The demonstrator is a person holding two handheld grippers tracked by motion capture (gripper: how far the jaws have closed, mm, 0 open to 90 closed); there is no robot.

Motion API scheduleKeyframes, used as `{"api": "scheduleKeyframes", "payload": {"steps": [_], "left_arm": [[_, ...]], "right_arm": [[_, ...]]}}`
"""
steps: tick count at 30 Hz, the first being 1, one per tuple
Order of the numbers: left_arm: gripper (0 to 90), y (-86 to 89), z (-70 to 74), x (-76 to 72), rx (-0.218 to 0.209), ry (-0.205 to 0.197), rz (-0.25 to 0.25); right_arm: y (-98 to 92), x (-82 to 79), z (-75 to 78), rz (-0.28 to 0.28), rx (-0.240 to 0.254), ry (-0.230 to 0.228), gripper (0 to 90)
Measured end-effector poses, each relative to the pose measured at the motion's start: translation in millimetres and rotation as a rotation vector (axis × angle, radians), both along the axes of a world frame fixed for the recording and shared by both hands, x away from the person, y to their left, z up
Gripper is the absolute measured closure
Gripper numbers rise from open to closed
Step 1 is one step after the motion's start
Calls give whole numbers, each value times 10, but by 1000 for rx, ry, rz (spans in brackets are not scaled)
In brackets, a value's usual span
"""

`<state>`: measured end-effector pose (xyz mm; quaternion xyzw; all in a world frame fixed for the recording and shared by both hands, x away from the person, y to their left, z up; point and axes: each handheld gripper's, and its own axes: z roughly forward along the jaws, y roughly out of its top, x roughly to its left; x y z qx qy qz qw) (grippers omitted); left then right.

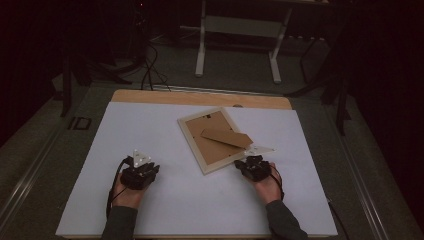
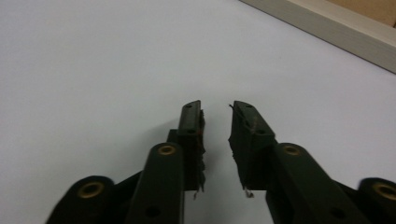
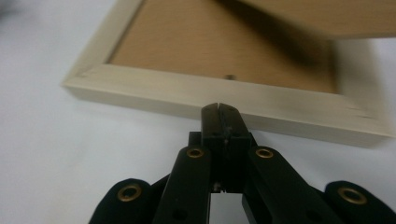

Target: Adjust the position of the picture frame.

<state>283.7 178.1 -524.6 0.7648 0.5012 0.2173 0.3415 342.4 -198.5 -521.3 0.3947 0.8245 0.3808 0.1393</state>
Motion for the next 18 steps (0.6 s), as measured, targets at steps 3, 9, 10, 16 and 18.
{"api": "scheduleKeyframes", "payload": {"steps": [3, 9, 10, 16, 18], "left_arm": [[861, -5, -2, -5, 16, -1, -2], [900, -17, -6, -7, 24, 1, -4], [900, -18, -7, -6, 27, 3, -6], [900, -19, -8, -5, 30, 0, -2], [900, -19, -6, -3, 33, -3, 10]], "right_arm": [[-111, 51, 32, -40, 14, -5, 900], [-261, 164, 74, -103, 17, -20, 900], [-284, 185, 73, -113, 20, -20, 900], [-380, 299, 77, -170, 41, -24, 900], [-389, 335, 87, -185, 44, -28, 900]]}}
